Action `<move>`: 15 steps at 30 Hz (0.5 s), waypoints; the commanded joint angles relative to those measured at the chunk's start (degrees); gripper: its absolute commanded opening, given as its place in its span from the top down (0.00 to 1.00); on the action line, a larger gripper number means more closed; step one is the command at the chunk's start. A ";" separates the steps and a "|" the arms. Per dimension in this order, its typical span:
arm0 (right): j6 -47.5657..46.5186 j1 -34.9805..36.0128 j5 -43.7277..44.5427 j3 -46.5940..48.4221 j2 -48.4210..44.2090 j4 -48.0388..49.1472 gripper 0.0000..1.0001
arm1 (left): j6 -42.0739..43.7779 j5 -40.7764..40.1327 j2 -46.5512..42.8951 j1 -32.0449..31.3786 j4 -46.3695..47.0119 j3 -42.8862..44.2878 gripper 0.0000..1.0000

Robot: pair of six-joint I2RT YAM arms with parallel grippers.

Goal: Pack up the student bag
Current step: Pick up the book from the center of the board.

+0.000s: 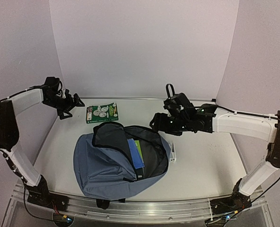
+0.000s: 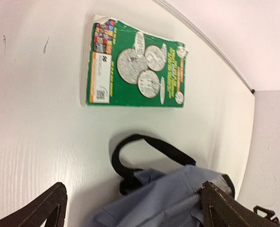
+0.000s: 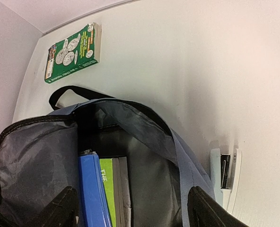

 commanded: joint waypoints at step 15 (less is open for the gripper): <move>3.58 -1.13 -0.70 2.47 1.24 -0.33 0.36 | 10.93 -4.67 41.01 1.35 5.08 37.39 0.09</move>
